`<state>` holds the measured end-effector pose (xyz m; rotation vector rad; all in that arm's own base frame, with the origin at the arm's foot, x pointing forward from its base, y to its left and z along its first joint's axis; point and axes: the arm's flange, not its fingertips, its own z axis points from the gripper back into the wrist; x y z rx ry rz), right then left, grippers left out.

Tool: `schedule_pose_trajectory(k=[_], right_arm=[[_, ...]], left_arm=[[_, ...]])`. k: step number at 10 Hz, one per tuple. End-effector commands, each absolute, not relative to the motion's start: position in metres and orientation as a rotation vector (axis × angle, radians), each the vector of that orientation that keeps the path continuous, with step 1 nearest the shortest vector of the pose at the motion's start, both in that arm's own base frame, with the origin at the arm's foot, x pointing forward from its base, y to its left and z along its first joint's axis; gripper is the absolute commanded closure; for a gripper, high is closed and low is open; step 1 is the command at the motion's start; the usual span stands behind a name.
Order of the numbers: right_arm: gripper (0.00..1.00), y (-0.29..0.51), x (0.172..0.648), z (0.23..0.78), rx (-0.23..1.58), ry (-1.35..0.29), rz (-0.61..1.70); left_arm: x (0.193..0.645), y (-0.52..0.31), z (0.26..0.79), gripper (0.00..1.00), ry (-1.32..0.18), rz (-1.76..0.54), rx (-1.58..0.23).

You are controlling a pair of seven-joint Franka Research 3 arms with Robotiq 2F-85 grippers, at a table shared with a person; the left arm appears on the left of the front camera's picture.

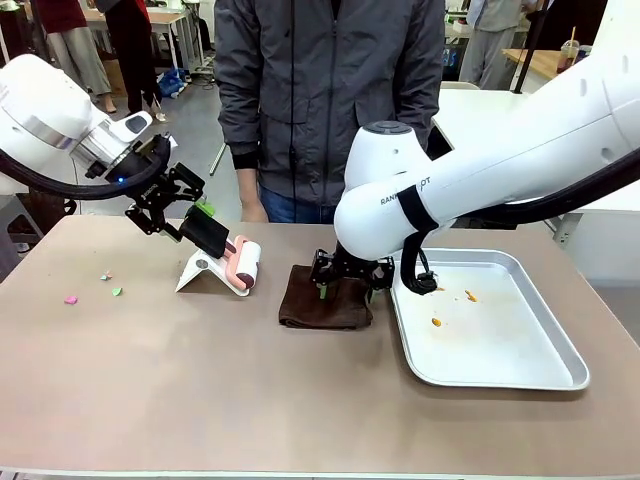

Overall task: Clean the surface of the table.
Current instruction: Hold the Lint Roller with your left hand and the towel with your right hand.

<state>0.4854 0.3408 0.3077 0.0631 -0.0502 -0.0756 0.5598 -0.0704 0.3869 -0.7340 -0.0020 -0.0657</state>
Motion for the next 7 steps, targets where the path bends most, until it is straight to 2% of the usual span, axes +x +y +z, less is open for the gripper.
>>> schedule_pose_trajectory(k=[1,4,7], right_arm=[[0.00,0.360,0.497,0.307,-0.027,-0.066,-0.094],[0.00,0.366,0.500,0.299,-0.111,-0.055,-0.067],[0.00,0.363,0.503,0.294,-0.095,-0.052,-0.091]], left_arm=[[0.555,-0.068,0.385,0.00,-0.010,-0.080,-0.765],[0.552,-0.068,0.382,0.00,-0.010,-0.084,-0.775],[0.551,-0.073,0.383,0.00,-0.004,-0.092,-0.768]])
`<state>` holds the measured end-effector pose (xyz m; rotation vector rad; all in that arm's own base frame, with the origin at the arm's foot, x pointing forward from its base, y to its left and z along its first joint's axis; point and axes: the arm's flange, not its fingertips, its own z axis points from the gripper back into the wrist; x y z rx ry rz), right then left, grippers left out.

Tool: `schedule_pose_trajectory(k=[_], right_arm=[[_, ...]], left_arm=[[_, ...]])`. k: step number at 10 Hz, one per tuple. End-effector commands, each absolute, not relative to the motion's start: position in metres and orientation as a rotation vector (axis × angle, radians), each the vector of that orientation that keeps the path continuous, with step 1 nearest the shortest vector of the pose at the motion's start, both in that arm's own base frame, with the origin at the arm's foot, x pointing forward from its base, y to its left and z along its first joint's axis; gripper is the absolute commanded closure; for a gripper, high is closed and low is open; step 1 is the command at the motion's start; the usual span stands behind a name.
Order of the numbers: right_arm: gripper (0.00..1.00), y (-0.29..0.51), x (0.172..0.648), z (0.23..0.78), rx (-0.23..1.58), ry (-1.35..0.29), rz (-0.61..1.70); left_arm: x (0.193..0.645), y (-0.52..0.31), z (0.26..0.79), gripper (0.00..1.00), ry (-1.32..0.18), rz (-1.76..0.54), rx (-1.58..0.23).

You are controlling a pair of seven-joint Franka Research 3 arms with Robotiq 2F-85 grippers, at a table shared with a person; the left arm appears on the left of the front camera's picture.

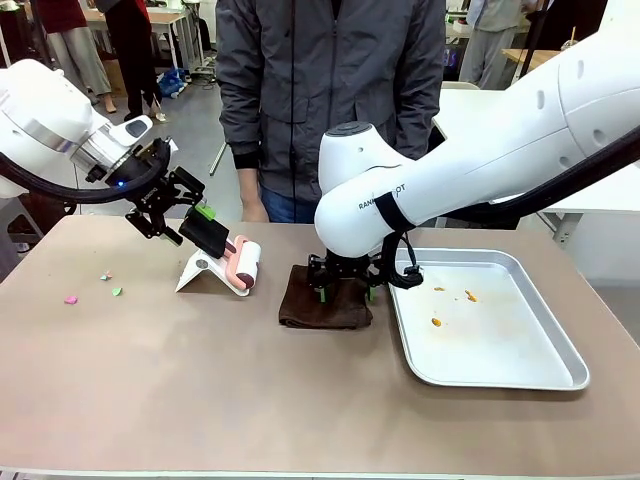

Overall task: Clean the surface of the table.
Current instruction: Hold the Lint Roller with your left hand and the towel with your right hand.

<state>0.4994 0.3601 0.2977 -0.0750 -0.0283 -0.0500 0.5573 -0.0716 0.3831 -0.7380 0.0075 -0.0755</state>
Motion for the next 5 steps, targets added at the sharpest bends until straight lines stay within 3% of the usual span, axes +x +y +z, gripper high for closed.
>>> schedule_pose_trajectory(k=[1,4,5], right_arm=[[0.00,0.3625,0.5033,0.2922,-0.084,-0.058,-0.101],[0.00,0.3613,0.5040,0.2903,-0.066,-0.049,-0.118],[0.12,0.3602,0.5052,0.2901,-0.042,-0.043,-0.132]], left_arm=[[0.5510,-0.0745,0.3833,0.00,-0.003,-0.093,-0.766],[0.5505,-0.0773,0.3843,0.00,0.006,-0.102,-0.759],[0.5510,-0.0767,0.3835,0.35,0.005,-0.107,-0.746]])
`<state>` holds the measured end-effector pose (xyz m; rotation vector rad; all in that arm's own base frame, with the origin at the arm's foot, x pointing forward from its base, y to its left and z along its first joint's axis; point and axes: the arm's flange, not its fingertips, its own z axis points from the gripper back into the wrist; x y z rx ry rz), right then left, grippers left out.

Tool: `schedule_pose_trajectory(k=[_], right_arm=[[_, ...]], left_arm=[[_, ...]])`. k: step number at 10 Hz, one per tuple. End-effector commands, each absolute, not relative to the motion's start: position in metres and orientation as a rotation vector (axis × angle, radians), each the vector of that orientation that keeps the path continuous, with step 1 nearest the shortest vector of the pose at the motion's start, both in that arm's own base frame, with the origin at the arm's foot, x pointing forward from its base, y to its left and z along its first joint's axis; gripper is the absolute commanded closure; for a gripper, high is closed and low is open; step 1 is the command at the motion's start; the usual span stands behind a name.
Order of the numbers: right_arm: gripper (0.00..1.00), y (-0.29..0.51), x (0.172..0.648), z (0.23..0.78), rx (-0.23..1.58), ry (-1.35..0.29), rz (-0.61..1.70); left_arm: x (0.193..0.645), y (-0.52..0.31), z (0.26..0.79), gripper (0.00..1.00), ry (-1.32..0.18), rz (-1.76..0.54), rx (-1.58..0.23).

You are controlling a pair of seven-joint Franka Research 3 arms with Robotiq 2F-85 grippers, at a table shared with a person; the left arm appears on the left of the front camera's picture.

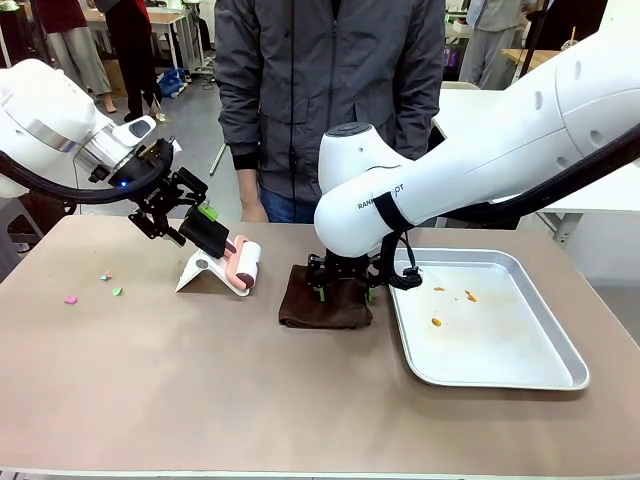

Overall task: Clean the surface of the table.
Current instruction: Hold the Lint Roller with your left hand and the towel with your right hand.

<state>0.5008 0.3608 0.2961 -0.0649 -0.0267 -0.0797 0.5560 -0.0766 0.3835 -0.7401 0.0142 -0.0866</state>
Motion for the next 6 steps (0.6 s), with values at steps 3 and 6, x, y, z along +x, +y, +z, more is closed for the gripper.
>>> schedule_pose_trajectory(k=[3,6], right_arm=[[1.00,0.3597,0.5058,0.2898,-0.019,-0.025,-0.152],[0.93,0.3581,0.5061,0.2889,-0.003,-0.009,-0.164]], left_arm=[[0.5509,-0.0708,0.3815,1.00,0.000,-0.100,-0.750],[0.5474,-0.0698,0.3845,0.97,-0.052,-0.062,-0.736]])
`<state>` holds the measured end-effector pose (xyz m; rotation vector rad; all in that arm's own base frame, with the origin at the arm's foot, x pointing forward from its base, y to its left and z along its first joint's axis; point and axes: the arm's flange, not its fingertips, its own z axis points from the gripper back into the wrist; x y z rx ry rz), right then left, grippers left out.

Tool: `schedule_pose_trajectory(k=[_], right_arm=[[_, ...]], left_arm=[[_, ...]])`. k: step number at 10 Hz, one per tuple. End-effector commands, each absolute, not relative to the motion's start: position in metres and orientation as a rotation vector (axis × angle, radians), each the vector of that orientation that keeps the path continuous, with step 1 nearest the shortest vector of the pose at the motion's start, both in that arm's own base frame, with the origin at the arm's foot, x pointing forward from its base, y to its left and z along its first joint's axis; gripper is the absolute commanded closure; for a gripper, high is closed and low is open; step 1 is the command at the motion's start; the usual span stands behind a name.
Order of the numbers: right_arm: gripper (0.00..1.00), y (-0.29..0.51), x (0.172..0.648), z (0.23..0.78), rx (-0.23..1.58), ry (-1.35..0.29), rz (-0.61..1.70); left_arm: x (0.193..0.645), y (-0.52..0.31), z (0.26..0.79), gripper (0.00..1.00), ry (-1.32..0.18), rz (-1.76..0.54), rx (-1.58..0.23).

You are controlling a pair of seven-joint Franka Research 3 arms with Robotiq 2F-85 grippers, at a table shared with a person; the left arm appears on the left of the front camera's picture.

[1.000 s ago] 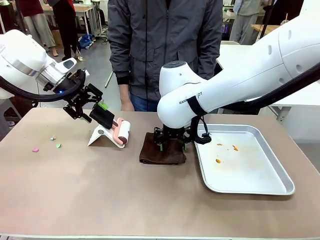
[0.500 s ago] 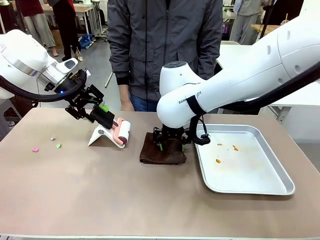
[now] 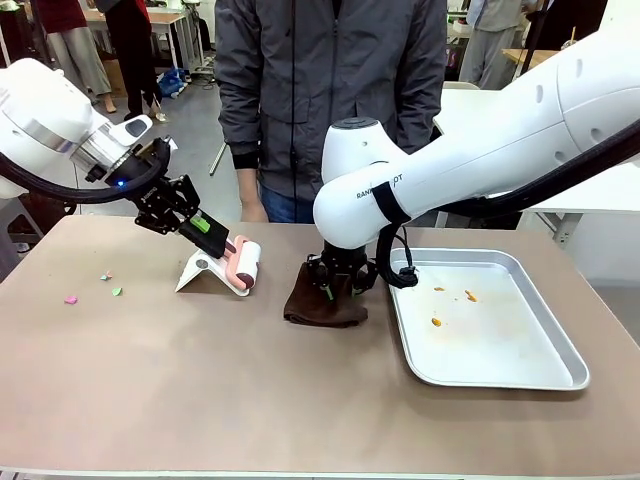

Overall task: Clean the surface of the table.
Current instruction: Hold the Lint Roller with your left hand and the towel with your right hand.

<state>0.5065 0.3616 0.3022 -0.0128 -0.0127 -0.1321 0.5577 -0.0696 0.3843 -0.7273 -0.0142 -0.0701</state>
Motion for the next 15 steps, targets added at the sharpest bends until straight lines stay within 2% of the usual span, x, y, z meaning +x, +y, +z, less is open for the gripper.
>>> schedule_pose_trajectory(k=[1,8,15], right_arm=[[1.00,0.358,0.506,0.289,-0.001,-0.007,-0.164],[1.00,0.350,0.506,0.293,0.031,-0.014,-0.189],[1.00,0.297,0.497,0.356,0.260,-0.008,-0.201]], left_arm=[[0.547,-0.069,0.385,1.00,-0.063,-0.051,-0.728],[0.539,-0.064,0.391,1.00,-0.101,-0.057,-0.746],[0.508,-0.062,0.422,1.00,-0.213,-0.157,-0.887]])
